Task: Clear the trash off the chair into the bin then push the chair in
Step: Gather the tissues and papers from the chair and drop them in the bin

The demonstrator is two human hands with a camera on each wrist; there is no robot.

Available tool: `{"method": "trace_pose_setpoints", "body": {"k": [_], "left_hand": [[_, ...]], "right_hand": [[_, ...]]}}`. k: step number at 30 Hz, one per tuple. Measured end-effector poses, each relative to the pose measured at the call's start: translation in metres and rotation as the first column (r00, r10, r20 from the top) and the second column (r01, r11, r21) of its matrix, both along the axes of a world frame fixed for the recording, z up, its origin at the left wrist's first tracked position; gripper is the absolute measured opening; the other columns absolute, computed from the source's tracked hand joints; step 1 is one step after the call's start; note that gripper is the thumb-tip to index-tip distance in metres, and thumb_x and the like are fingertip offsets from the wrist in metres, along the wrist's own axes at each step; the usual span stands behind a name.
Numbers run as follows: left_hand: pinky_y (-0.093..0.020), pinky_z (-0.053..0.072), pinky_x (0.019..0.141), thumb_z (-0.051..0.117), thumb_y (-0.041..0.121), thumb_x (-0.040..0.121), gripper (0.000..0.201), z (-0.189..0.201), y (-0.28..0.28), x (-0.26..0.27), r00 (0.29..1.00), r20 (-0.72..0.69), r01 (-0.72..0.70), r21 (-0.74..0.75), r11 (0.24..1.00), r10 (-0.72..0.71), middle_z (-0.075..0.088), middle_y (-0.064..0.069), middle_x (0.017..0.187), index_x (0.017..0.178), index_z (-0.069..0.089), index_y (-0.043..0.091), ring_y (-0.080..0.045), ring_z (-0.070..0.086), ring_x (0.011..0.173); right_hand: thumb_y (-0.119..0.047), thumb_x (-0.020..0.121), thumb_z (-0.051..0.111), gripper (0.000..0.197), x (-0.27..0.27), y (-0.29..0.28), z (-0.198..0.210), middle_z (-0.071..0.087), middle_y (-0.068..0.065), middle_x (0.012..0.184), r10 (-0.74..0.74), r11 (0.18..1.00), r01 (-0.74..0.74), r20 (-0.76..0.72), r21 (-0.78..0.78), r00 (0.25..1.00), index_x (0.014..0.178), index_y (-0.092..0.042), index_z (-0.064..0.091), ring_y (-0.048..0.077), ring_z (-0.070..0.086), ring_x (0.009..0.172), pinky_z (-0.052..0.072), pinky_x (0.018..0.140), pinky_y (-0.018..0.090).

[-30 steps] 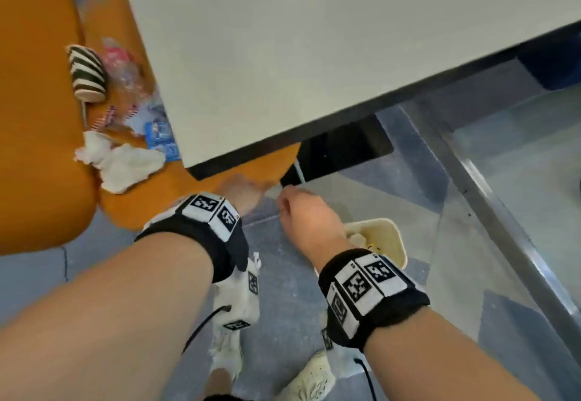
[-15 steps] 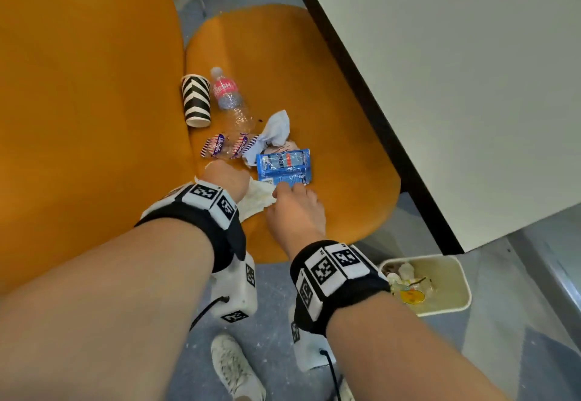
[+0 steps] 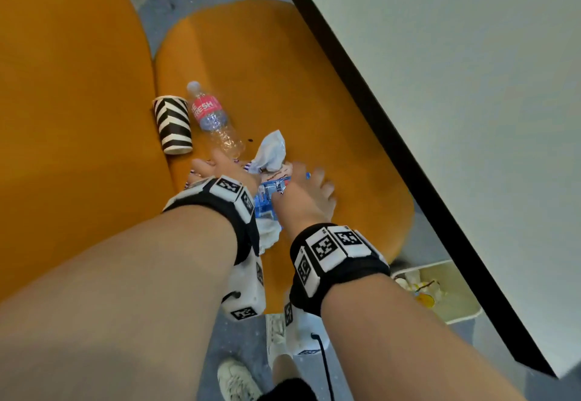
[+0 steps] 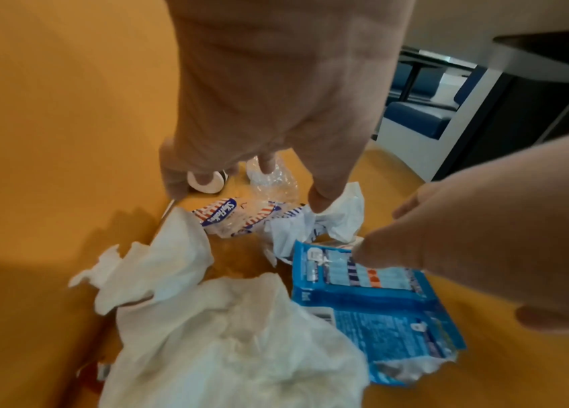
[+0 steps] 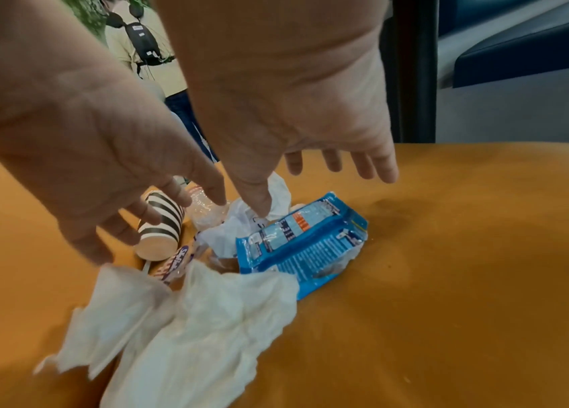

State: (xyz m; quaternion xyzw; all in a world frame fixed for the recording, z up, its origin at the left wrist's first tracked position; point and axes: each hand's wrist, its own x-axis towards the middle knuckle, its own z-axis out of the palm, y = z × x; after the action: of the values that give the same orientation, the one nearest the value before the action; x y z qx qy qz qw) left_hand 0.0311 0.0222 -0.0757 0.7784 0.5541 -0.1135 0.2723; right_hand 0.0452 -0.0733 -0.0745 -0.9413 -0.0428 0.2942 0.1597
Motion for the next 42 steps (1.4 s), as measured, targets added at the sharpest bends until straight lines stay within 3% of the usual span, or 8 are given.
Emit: {"method": "trace_pose_setpoints", "body": {"k": [6, 11, 20, 25, 33, 36, 39, 42], "left_hand": [[-0.044, 0.034, 0.108, 0.083, 0.033, 0.064, 0.112, -0.028, 0.018, 0.021, 1.000, -0.004, 0.003, -0.135, 0.991, -0.003, 0.020, -0.017, 0.146, 0.148, 0.009, 0.031, -0.036, 0.032, 0.134], [-0.039, 0.032, 0.109, 0.083, 0.027, 0.066, 0.098, -0.035, 0.026, 0.024, 0.992, -0.080, -0.098, -0.055, 0.994, 0.094, 0.025, -0.017, 0.144, 0.142, 0.020, 0.017, -0.031, 0.035, 0.130], [-0.048, 0.033, 0.106, 0.065, 0.020, 0.083, 0.040, -0.045, 0.037, 0.013, 0.969, -0.242, 0.039, -0.081, 0.996, -0.058, 0.032, -0.016, 0.136, 0.119, 0.050, 0.023, -0.042, 0.032, 0.125], [-0.049, 0.036, 0.105, 0.054, 0.015, 0.089, 0.036, -0.041, 0.045, 0.010, 0.960, -0.250, 0.105, -0.090, 0.990, -0.125, 0.039, -0.020, 0.135, 0.125, 0.049, 0.017, -0.043, 0.037, 0.127], [-0.047, 0.039, 0.102, 0.051, 0.007, 0.088, 0.044, -0.005, 0.049, -0.005, 0.946, -0.181, 0.264, -0.047, 0.964, -0.268, 0.042, -0.014, 0.137, 0.129, 0.048, 0.023, -0.037, 0.040, 0.127], [-0.046, 0.038, 0.104, 0.056, 0.025, 0.088, 0.045, 0.003, 0.037, -0.013, 0.888, -0.237, 0.370, -0.143, 0.918, -0.395, 0.039, -0.010, 0.139, 0.131, 0.045, 0.027, -0.034, 0.036, 0.131], [-0.048, 0.032, 0.110, 0.062, 0.064, 0.072, 0.085, -0.002, 0.026, -0.021, 0.803, -0.352, 0.414, -0.249, 0.875, -0.481, 0.028, -0.009, 0.148, 0.142, 0.029, 0.028, -0.037, 0.026, 0.139], [-0.052, 0.029, 0.114, 0.070, 0.065, 0.062, 0.108, -0.012, 0.021, -0.023, 0.725, -0.406, 0.481, -0.281, 0.830, -0.557, 0.019, -0.009, 0.152, 0.147, 0.015, 0.029, -0.040, 0.018, 0.142]], "right_hand": [[-0.017, 0.091, 0.060, 0.090, 0.031, 0.021, -0.013, 0.004, 0.012, 0.157, 0.141, 0.989, -0.143, -0.057, -0.027, 0.988, 0.141, -0.054, -0.005, 0.041, 0.016, 0.139, 0.028, 0.107, 0.058], [-0.005, 0.091, 0.053, 0.094, 0.036, 0.039, -0.018, 0.002, 0.013, 0.157, 0.252, 0.960, -0.265, -0.135, -0.087, 0.958, 0.138, -0.060, -0.006, 0.039, 0.024, 0.133, 0.031, 0.099, 0.056], [0.006, 0.086, 0.046, 0.064, 0.038, 0.043, -0.023, 0.040, 0.019, 0.130, 0.336, 0.940, -0.339, -0.064, -0.038, 0.940, 0.136, -0.032, 0.029, 0.038, 0.041, 0.116, 0.042, 0.084, 0.047], [0.006, 0.087, 0.048, 0.044, 0.033, 0.034, -0.027, 0.051, 0.018, 0.116, 0.339, 0.940, -0.340, 0.024, 0.023, 0.940, 0.121, -0.020, 0.038, 0.035, 0.044, 0.107, 0.037, 0.070, 0.040], [-0.003, 0.091, 0.052, 0.031, 0.024, 0.017, -0.031, 0.048, 0.018, 0.131, 0.281, 0.955, -0.291, 0.144, 0.057, 0.949, 0.120, -0.015, 0.048, 0.035, 0.045, 0.115, 0.048, 0.084, 0.045], [-0.006, 0.091, 0.054, 0.037, 0.024, 0.016, -0.029, 0.048, 0.016, 0.131, 0.271, 0.961, -0.276, 0.125, 0.027, 0.954, 0.125, -0.015, 0.041, 0.034, 0.046, 0.115, 0.047, 0.085, 0.045], [-0.010, 0.093, 0.052, 0.041, 0.025, 0.019, -0.026, 0.051, 0.016, 0.125, 0.254, 0.966, -0.257, 0.131, 0.007, 0.958, 0.126, -0.015, 0.028, 0.034, 0.049, 0.111, 0.044, 0.079, 0.041], [-0.010, 0.093, 0.047, 0.049, 0.030, 0.023, -0.024, 0.052, 0.018, 0.119, 0.277, 0.961, -0.277, 0.117, -0.016, 0.954, 0.133, -0.018, 0.021, 0.033, 0.054, 0.103, 0.043, 0.075, 0.038]]}}
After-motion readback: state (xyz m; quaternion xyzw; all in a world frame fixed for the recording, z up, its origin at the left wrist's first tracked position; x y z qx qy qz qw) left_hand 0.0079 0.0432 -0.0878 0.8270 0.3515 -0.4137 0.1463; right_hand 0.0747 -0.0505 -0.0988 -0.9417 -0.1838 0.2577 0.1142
